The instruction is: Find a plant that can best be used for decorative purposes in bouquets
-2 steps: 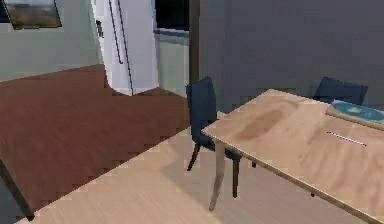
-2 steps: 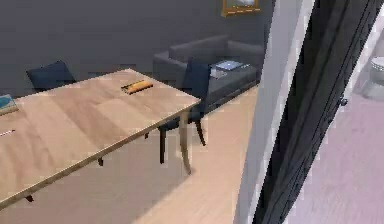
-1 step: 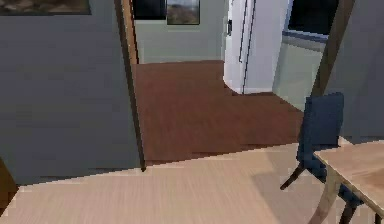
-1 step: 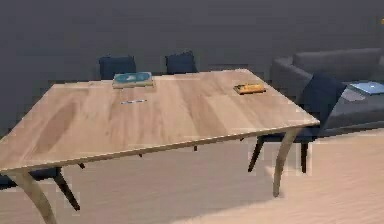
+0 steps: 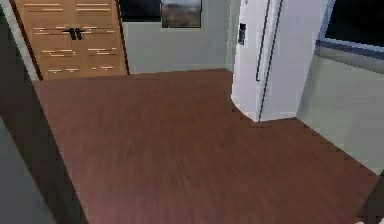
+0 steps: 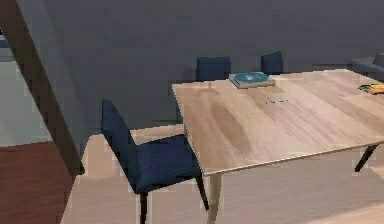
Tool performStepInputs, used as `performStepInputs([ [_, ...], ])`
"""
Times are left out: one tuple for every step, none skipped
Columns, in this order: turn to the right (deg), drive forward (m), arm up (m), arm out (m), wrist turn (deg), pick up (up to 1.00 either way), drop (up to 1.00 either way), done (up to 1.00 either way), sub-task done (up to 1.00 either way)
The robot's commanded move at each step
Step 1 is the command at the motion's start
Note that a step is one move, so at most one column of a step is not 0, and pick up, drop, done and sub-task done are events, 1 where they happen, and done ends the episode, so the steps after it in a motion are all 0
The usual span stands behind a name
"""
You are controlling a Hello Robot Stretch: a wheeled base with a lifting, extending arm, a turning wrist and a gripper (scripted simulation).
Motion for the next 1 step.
performStepInputs([
  [0.0, 0.35, 0.0, 0.0, 0.0, 0.0, 0.0, 0.0, 0.0],
])
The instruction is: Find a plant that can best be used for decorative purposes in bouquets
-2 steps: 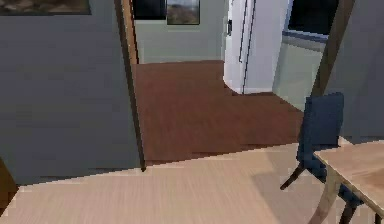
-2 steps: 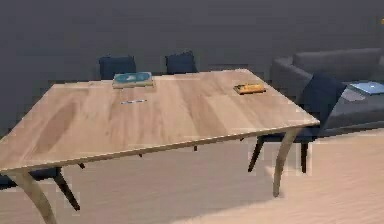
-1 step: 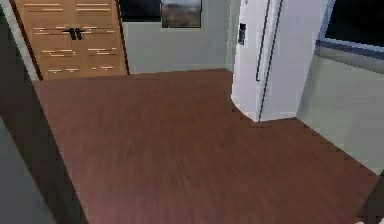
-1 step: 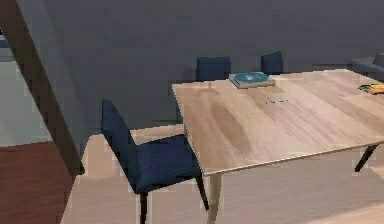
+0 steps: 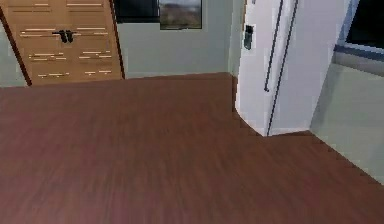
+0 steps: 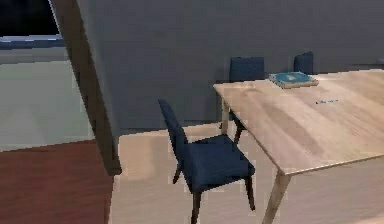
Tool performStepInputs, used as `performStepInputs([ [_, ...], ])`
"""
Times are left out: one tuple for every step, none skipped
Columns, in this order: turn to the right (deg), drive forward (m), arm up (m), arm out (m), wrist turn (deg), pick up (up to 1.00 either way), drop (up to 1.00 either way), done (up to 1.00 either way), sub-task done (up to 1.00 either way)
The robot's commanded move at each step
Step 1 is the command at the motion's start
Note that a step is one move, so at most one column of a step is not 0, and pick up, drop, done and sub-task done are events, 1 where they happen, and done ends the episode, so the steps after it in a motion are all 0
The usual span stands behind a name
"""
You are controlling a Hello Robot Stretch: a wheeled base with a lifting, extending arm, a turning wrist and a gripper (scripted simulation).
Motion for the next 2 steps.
performStepInputs([
  [18.0, 0.0, 0.0, 0.0, 0.0, 0.0, 0.0, 0.0, 0.0],
  [0.0, 0.55, 0.0, 0.0, 0.0, 0.0, 0.0, 0.0, 0.0],
])
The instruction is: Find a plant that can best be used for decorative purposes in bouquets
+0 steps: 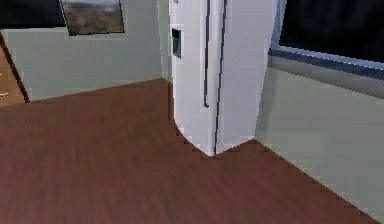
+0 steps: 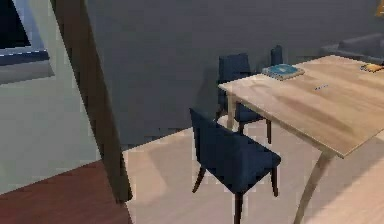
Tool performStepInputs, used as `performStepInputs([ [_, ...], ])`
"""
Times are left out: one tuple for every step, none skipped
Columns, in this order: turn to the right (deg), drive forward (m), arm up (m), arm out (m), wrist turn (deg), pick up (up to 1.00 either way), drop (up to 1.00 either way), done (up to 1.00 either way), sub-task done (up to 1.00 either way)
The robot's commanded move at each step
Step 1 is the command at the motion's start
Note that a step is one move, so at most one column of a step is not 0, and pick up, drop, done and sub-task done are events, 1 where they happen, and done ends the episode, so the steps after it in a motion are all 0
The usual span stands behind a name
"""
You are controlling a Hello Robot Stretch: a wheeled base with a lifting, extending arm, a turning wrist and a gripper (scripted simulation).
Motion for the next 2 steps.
performStepInputs([
  [-45.0, 0.0, 0.0, 0.0, 0.0, 0.0, 0.0, 0.0, 0.0],
  [-39.0, 0.0, 0.0, 0.0, 0.0, 0.0, 0.0, 0.0, 0.0],
])
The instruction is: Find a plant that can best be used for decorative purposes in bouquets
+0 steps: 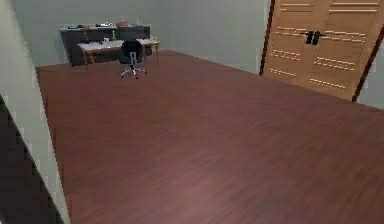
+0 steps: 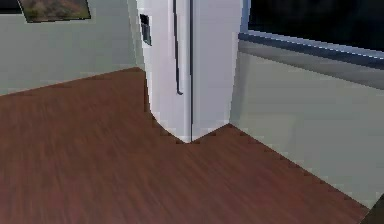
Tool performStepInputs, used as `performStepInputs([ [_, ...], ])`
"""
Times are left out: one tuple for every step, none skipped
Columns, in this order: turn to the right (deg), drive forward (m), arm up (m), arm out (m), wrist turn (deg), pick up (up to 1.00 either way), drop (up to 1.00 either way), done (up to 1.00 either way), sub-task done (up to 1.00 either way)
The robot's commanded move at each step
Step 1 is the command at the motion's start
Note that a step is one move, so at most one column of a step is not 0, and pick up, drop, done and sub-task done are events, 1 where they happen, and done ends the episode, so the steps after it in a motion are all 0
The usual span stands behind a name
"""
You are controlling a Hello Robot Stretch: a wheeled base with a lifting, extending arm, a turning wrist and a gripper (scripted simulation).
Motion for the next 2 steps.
performStepInputs([
  [0.0, 0.55, 0.0, 0.0, 0.0, 0.0, 0.0, 0.0, 0.0],
  [-24.0, 0.0, 0.0, 0.0, 0.0, 0.0, 0.0, 0.0, 0.0],
])
